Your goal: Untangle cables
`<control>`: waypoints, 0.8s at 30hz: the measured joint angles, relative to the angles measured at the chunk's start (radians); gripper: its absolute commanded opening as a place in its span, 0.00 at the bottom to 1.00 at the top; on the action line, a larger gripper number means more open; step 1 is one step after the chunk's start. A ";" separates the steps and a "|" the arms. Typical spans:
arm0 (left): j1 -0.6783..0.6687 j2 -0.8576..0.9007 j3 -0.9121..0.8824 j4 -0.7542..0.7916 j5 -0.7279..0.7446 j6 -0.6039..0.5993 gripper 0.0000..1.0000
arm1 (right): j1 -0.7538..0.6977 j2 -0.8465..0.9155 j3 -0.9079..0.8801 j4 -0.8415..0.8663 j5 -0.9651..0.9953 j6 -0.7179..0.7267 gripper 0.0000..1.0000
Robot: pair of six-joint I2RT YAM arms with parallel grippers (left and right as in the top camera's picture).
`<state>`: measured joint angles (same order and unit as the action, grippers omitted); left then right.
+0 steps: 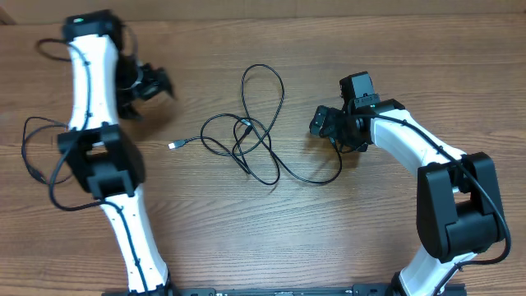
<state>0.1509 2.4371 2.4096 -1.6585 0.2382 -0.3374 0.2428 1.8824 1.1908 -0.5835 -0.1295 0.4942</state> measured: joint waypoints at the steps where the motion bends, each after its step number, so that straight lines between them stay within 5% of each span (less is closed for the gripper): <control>1: -0.025 0.000 0.000 0.000 0.002 0.000 1.00 | 0.000 0.000 0.000 0.000 0.000 0.000 1.00; 24: -0.483 0.000 0.000 0.047 -0.026 0.000 1.00 | 0.000 0.000 0.000 0.000 0.000 0.000 1.00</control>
<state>-0.3317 2.4371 2.4096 -1.6119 0.2127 -0.3374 0.2428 1.8824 1.1908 -0.5831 -0.1295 0.4942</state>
